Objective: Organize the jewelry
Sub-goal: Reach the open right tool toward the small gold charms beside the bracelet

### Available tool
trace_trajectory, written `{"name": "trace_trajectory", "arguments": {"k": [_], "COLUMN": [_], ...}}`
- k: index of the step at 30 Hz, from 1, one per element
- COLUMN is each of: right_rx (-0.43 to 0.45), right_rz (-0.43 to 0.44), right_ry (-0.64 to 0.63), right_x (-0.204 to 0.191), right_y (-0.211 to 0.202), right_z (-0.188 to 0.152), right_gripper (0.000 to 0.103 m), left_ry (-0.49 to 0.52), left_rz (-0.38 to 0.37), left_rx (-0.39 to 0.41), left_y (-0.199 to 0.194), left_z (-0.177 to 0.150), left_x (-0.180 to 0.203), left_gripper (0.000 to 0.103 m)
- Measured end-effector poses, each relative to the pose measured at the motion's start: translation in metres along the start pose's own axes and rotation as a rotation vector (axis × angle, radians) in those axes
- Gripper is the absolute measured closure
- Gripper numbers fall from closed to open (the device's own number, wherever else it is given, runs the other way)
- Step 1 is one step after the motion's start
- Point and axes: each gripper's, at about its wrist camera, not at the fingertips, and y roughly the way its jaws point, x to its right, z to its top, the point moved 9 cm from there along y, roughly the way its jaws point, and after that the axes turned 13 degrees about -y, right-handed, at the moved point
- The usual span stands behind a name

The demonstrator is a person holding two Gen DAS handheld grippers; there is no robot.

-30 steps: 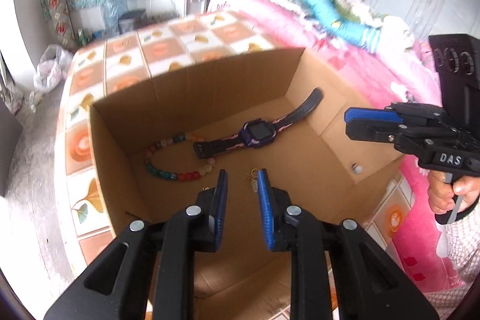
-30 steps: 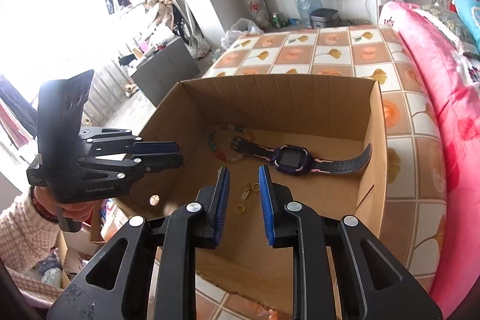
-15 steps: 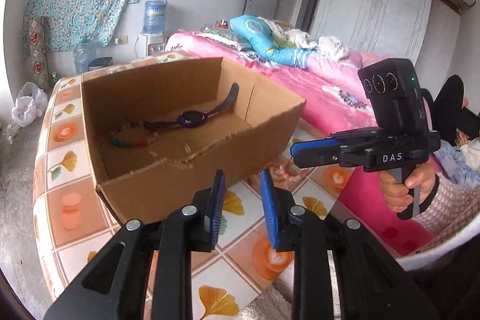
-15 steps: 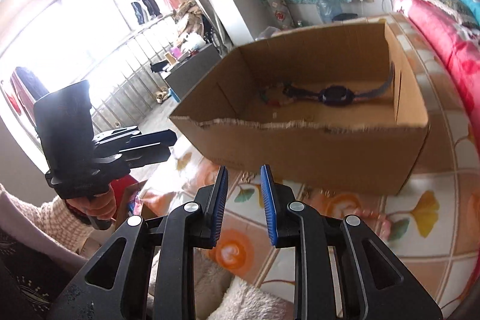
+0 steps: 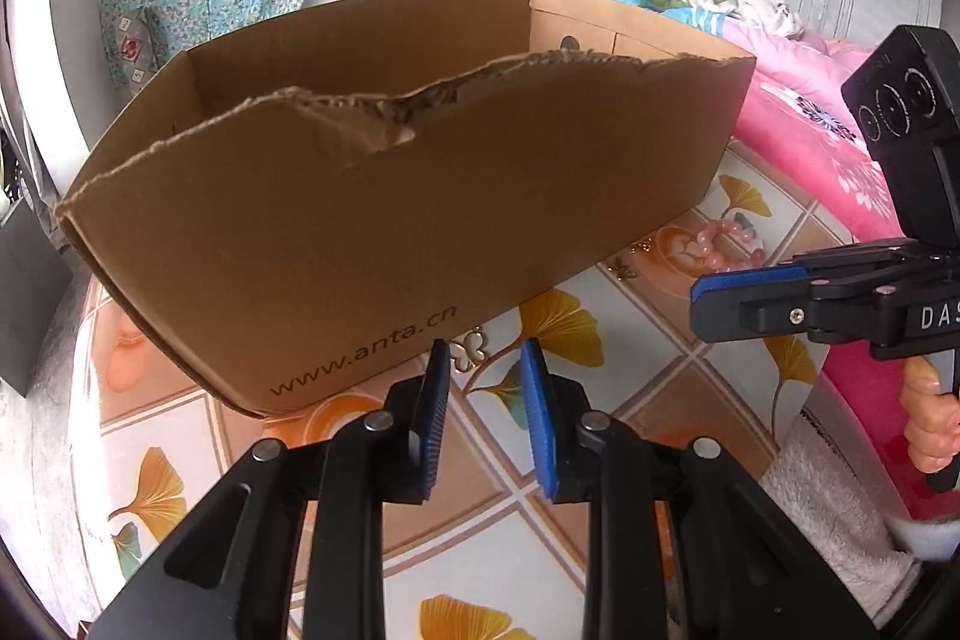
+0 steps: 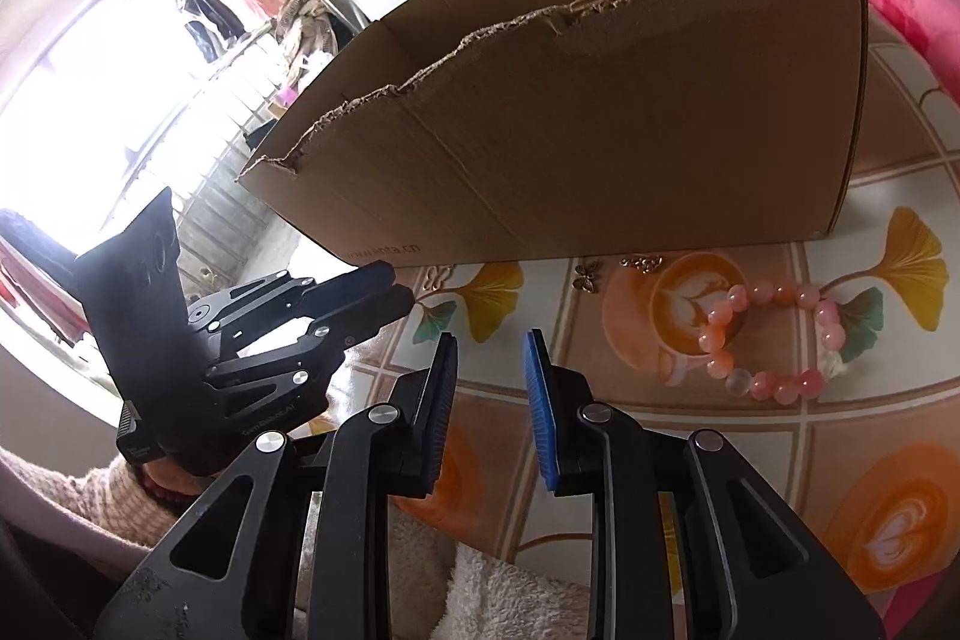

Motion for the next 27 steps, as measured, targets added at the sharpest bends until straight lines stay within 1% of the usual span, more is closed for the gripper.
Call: {"name": "trace_trajectory", "arguments": {"k": [4,9,12,13,14,16,19,23,25,27], "right_rx": [-0.004,-0.007,-0.006,-0.006,-0.006,-0.003,0.0,0.002,0.002,0.005], "right_rz": [0.018,0.037,0.045,0.048,0.049,0.05,0.048,0.043,0.042,0.043], "right_ry": [0.006,0.007,0.01,0.012,0.013,0.014,0.019,0.023,0.023,0.021], "right_x": [-0.002,0.003,0.007,0.007,0.009,0.009,0.01,0.012,0.01,0.008], "right_y": [0.0,0.004,0.005,0.005,0.007,0.007,0.006,0.007,0.008,0.008], "right_z": [-0.005,-0.007,-0.008,-0.009,-0.01,-0.01,-0.012,-0.012,-0.013,-0.012], "right_gripper": [0.079,0.079,0.079,0.079,0.079,0.078,0.078,0.078,0.078,0.078], "left_ry": [0.044,0.045,0.044,0.049,0.05,0.025,-0.019,-0.019,-0.035,-0.033], "left_rz": [-0.007,-0.027,-0.042,-0.051,-0.055,-0.073,-0.12,-0.146,-0.159,-0.164], "left_rx": [0.007,0.003,-0.033,-0.019,-0.022,-0.043,-0.086,-0.117,-0.131,-0.126], "left_y": [0.006,0.013,0.023,0.022,0.022,0.022,0.02,0.015,0.012,0.01], "left_z": [-0.001,0.003,0.0,0.0,0.001,0.001,-0.002,-0.007,-0.008,-0.009], "left_x": [0.008,0.011,0.01,0.009,0.008,0.006,0.004,0.006,0.006,0.008], "left_gripper": [0.08,0.08,0.08,0.08,0.08,0.08,0.08,0.08,0.08,0.08]}}
